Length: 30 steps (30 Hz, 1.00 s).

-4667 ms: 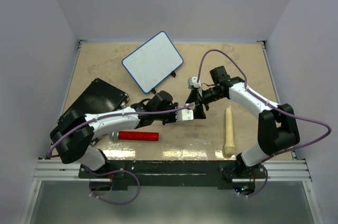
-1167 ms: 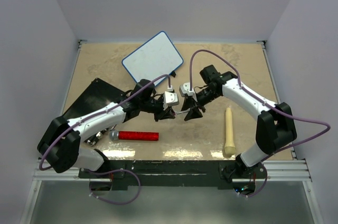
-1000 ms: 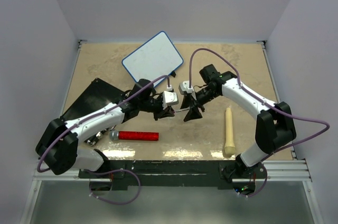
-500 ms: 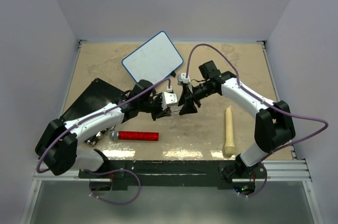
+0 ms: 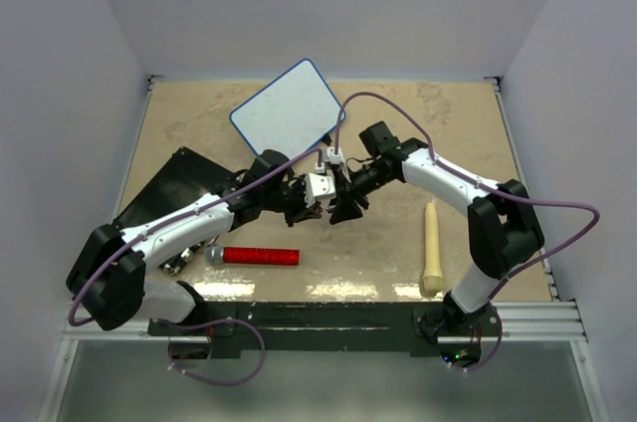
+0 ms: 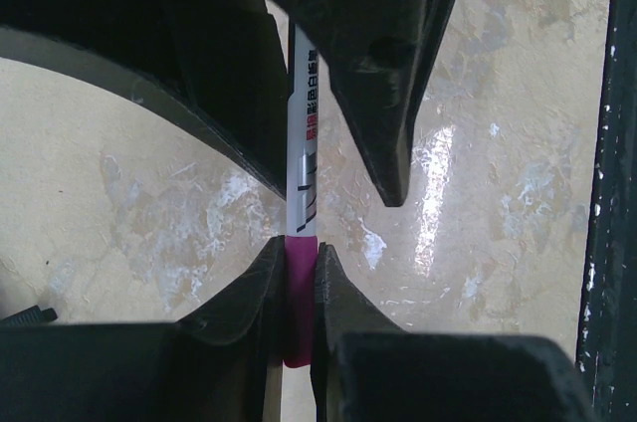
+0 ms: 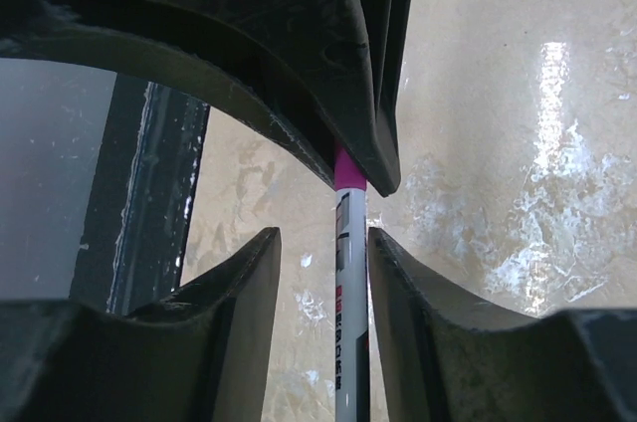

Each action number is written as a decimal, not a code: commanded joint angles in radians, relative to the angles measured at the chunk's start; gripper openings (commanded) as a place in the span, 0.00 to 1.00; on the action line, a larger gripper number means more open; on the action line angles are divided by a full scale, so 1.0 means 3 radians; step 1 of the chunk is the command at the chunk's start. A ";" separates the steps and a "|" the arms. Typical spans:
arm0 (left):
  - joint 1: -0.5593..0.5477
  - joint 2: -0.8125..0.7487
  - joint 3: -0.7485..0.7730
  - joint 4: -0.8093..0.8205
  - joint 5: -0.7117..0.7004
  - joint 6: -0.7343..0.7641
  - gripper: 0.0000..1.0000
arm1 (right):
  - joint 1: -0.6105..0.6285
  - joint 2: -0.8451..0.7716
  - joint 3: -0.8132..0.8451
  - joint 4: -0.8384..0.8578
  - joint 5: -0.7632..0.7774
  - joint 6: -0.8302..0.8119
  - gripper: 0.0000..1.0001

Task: Write a sentence on the whiteboard
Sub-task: Open the whiteboard marker at the center of the board.

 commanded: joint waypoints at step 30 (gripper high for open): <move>0.0000 -0.0165 0.0030 0.0073 -0.0091 0.0137 0.00 | -0.0022 0.0020 0.0183 -0.0248 0.0003 -0.0278 0.45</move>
